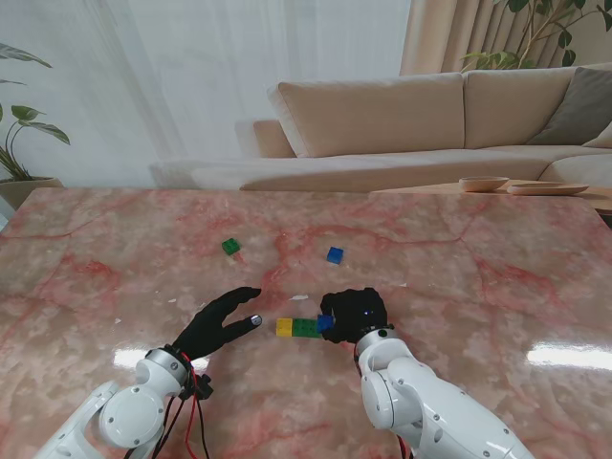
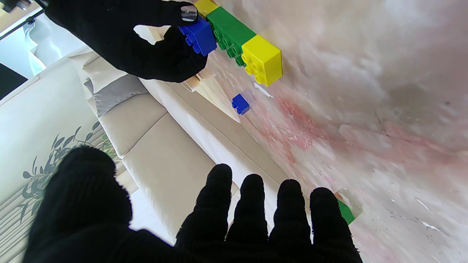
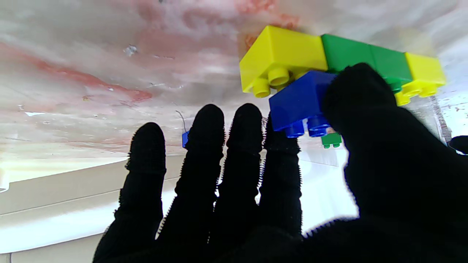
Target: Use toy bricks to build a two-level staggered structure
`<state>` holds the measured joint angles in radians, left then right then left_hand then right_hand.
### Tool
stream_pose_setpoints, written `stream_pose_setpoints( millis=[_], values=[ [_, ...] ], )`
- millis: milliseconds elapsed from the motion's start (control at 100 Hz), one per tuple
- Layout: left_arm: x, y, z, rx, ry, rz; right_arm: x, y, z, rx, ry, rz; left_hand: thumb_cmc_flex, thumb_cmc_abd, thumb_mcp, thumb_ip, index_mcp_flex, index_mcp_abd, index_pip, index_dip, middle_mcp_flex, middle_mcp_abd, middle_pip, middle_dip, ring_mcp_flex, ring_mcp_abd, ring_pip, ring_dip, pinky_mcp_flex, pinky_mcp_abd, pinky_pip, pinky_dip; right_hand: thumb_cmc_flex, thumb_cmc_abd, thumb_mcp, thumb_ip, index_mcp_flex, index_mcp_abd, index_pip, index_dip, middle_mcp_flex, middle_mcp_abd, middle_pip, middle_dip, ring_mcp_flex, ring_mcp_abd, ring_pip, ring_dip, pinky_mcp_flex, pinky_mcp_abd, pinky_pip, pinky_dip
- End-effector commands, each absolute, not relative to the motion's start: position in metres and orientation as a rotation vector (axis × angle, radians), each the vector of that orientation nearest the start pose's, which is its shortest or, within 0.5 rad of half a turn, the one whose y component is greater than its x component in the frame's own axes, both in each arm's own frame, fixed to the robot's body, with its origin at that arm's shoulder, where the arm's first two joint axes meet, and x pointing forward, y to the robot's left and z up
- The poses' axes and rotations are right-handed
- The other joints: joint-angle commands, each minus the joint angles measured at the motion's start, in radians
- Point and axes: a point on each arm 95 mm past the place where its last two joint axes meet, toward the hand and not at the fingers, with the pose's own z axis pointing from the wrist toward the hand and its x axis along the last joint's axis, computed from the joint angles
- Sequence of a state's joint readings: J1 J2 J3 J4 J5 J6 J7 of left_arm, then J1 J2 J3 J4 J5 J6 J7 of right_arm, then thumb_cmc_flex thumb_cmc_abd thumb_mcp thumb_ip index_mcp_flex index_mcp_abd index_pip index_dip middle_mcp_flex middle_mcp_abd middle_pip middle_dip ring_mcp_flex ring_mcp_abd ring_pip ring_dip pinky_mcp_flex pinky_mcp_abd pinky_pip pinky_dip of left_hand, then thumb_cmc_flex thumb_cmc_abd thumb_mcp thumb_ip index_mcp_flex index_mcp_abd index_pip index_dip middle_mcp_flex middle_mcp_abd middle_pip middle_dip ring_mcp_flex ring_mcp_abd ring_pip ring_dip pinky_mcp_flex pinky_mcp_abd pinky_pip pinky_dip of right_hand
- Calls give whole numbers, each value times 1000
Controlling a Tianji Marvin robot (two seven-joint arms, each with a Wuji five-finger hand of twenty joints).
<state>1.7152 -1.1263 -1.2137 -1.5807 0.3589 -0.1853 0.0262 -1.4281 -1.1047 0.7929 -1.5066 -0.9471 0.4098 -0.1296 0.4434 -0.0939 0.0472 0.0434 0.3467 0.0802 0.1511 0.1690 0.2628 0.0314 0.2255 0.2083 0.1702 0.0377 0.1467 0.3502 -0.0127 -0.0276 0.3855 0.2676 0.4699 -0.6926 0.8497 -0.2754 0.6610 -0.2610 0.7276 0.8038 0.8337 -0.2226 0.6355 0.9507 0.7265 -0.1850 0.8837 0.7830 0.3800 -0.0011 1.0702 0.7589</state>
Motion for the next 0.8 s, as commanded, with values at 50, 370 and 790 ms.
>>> stream_pose_setpoints(
  millis=[50,370,790],
  values=[
    [345,-16,-377,-1879,1217,-1950,374,81,-384,1283,1542,1272,27,25,-7,4,23,-22,5,4,-8,-23,-15,-6,14,-45,-37,-12,-3,-43,-30,5,35,55,37,0,-2,-100,77,20,-27,-15,5,-20,-26,-24,-7,-10,-5,-19,-6,18],
    [345,-15,-377,-1879,1221,-1948,375,80,-384,1288,1537,1275,29,25,-6,4,21,-22,4,4,-9,-23,-15,-7,13,-45,-38,-12,-2,-47,-36,6,14,72,44,20,-41,-50,16,8,-68,-13,29,-110,-46,-25,-9,-17,-13,-23,-9,14],
    [346,-16,-377,-1875,1220,-1955,374,79,-383,1290,1540,1279,31,22,-6,3,20,-22,4,4,-9,-23,-16,-7,13,-44,-38,-12,-2,-45,-40,8,-48,77,73,140,-71,33,-136,35,-133,-2,18,-141,-75,-27,-20,-24,-30,-34,-24,12]
  ],
)
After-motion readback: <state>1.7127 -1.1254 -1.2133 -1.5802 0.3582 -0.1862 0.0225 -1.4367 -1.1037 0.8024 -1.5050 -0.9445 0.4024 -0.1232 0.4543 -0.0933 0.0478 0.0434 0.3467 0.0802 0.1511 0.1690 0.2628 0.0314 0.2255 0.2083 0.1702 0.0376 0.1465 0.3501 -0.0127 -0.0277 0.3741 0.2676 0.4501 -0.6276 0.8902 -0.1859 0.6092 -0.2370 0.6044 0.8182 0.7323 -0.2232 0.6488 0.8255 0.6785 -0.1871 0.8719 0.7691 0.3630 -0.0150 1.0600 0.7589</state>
